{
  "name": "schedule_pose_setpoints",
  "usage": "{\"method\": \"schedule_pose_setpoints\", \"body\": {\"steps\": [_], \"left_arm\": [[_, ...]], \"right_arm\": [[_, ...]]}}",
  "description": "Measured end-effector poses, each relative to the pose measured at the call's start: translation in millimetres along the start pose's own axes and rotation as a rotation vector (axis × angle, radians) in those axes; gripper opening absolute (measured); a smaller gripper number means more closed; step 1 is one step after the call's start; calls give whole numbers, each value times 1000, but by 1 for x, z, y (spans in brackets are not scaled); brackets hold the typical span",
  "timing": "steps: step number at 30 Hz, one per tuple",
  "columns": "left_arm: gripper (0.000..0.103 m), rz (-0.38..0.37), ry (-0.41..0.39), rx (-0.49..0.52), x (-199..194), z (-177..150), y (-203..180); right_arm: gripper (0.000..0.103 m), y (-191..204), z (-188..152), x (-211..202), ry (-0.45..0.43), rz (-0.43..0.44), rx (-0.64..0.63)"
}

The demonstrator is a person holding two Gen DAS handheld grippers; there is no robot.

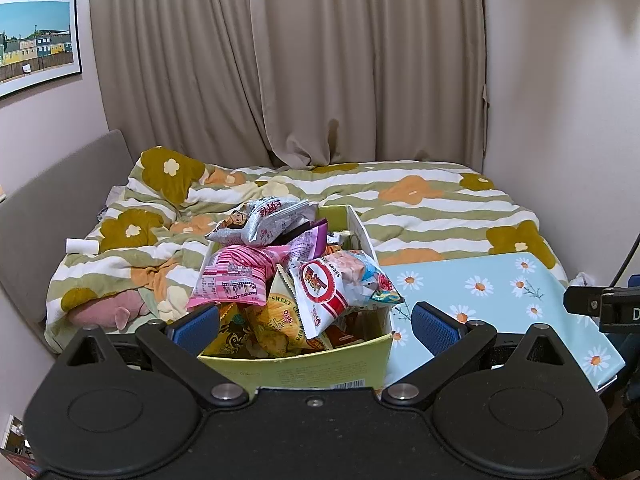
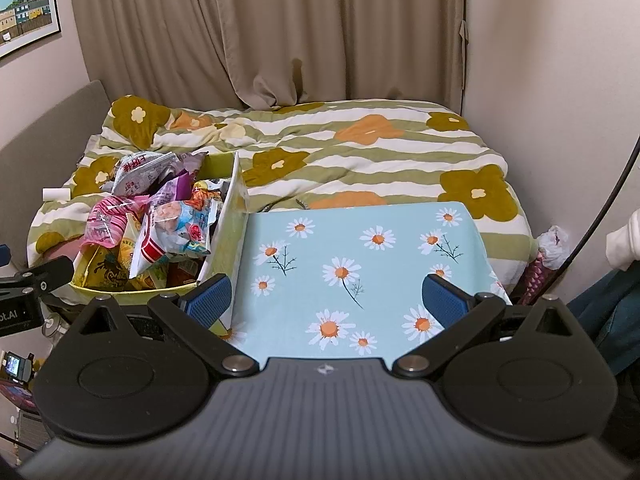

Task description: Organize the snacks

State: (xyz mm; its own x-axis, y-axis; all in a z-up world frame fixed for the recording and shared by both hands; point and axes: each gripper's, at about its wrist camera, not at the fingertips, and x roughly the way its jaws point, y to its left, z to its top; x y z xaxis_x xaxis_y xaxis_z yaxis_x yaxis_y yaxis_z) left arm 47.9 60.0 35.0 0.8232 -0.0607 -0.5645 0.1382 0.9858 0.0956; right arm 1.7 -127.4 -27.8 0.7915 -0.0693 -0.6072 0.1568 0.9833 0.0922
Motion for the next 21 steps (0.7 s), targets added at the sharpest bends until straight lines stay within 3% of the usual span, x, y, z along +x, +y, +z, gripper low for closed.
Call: {"method": "schedule_pose_setpoints", "body": {"steps": [10, 21], "left_arm": [[103, 47, -11, 23, 2, -2, 0], [103, 4, -19, -19, 4, -2, 7]], "right_arm": [[103, -2, 0, 0, 0, 0, 0], [103, -1, 0, 1, 0, 1, -1]]}}
